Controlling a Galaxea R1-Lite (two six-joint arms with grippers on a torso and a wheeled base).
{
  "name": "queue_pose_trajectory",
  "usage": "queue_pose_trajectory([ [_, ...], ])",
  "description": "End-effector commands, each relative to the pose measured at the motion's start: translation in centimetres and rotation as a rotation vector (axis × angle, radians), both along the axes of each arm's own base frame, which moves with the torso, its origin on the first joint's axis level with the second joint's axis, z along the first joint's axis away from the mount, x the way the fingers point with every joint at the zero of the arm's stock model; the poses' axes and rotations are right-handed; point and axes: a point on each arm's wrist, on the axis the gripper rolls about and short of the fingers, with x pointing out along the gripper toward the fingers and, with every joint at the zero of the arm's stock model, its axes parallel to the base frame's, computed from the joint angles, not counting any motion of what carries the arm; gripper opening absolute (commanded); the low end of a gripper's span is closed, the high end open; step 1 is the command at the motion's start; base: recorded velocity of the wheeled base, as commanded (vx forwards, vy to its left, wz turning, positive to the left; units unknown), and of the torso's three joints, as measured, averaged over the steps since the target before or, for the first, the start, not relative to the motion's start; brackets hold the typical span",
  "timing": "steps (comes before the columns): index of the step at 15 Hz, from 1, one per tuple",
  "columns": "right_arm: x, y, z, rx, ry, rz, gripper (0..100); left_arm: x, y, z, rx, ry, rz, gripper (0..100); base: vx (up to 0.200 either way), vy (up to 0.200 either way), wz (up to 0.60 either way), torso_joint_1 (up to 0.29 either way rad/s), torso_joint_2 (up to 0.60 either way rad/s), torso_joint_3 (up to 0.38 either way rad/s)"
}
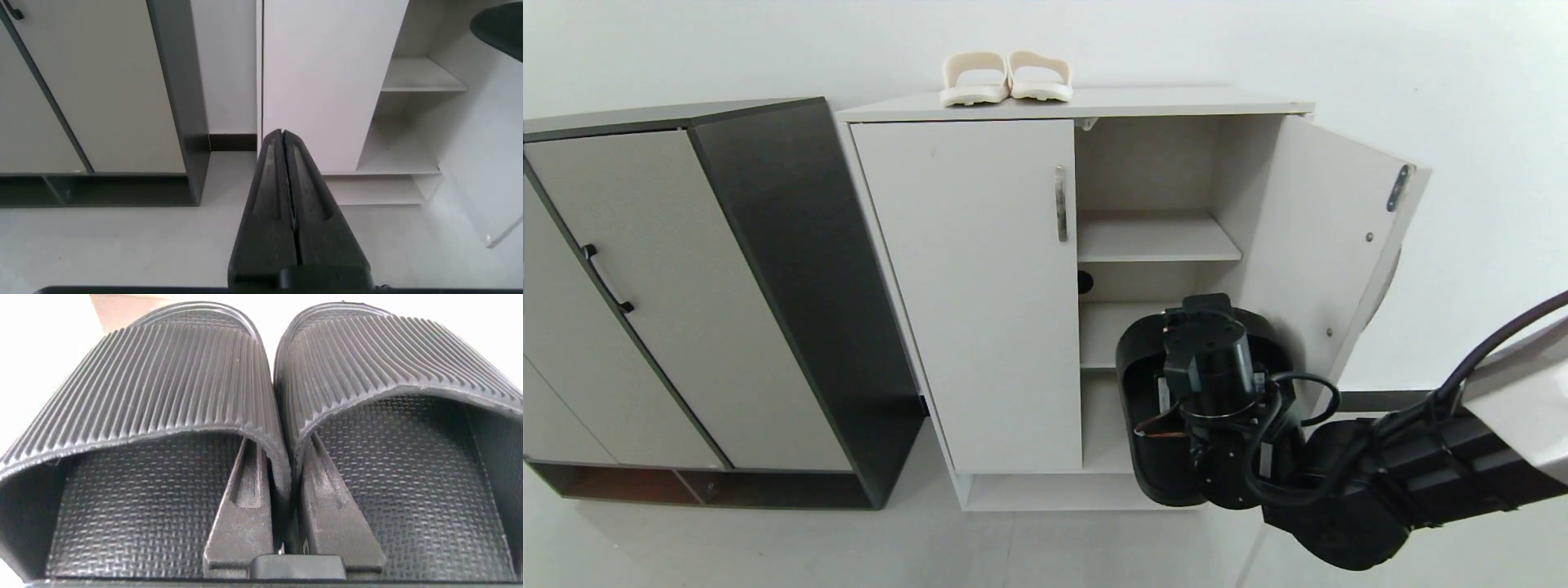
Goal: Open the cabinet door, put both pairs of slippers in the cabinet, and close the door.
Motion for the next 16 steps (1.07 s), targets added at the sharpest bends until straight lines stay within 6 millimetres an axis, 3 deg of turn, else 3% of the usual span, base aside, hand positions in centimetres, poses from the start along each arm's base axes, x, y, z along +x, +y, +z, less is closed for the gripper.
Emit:
queue_pose_trajectory([
  [1,-1.3,-1.8,1.1,0.01,-0.009,-0.009,0,0.0,0.0,0.0,0.0,0.002,0.001,0,0.0,0.0,0.0,0.0,0.0,0.0],
  [9,-3.2,-4.0,1.8,0.024,-0.017,0.0,0,0.0,0.0,0.0,-0.003,0.001,0.001,0,0.0,0.0,0.0,0.0,0.0,0.0],
  [13,-5.2,-3.0,2.7,0.118,-0.037,0.247,0,0.0,0.0,0.0,-0.003,0.001,0.001,0,0.0,0.0,0.0,0.0,0.0,0.0],
  [16,-4.6,-2.3,1.6,0.139,-0.012,0.295,0,0.0,0.0,0.0,-0.001,0.001,0.001,0,0.0,0.0,0.0,0.0,0.0,0.0],
])
